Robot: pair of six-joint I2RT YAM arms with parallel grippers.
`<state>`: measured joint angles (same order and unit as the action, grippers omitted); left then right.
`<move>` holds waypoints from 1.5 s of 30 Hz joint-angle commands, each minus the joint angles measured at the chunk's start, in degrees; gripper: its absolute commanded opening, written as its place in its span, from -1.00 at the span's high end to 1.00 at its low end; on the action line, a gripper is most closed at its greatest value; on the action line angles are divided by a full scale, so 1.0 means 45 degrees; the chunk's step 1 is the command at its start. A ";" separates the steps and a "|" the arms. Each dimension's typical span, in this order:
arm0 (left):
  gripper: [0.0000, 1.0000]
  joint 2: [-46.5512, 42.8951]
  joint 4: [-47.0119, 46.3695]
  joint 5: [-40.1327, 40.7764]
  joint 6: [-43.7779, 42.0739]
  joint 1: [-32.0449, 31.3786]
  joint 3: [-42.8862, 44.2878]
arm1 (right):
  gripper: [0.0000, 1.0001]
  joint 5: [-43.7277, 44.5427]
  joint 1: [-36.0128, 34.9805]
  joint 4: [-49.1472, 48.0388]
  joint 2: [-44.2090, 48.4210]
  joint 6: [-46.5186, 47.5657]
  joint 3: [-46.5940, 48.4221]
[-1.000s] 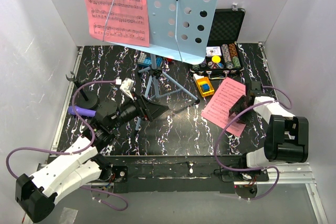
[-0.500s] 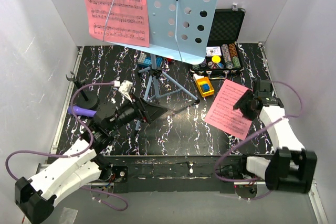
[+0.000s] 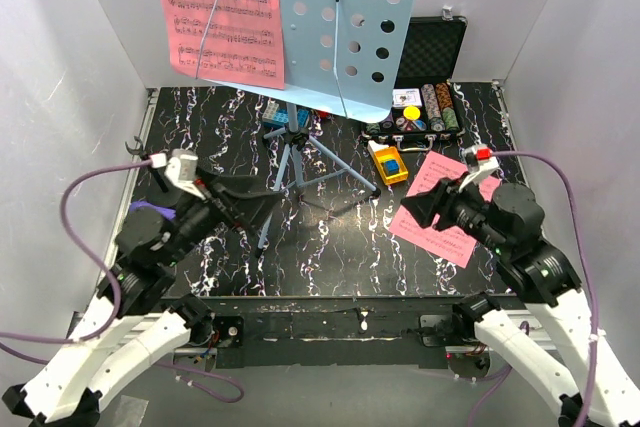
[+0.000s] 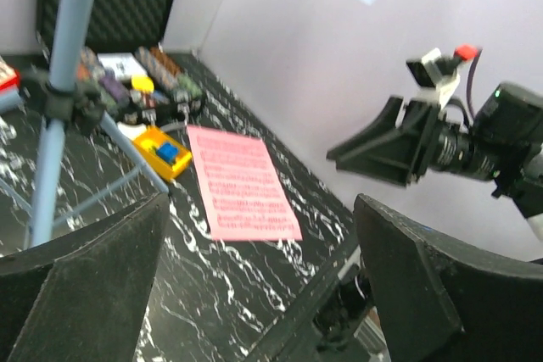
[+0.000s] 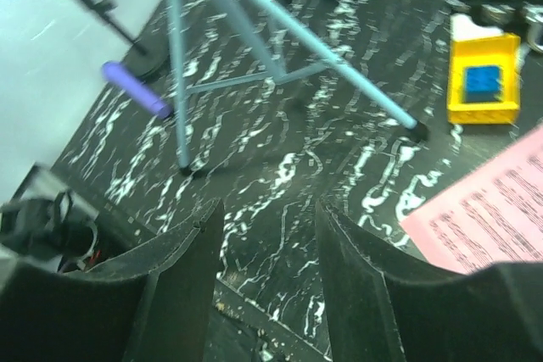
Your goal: Pack up the instrument practice props
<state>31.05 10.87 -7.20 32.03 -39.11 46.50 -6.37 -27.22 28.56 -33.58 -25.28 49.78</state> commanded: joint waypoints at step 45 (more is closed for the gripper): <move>-0.75 0.5696 0.2076 0.7613 -0.6374 0.0001 1.0464 | -0.11 0.5812 -0.9751 -0.3807 -0.5758 0.6731 0.8018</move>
<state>53.28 19.44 22.39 7.18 -39.11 88.68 19.79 -70.63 15.68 -57.54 6.07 80.51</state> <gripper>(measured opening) 0.876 0.552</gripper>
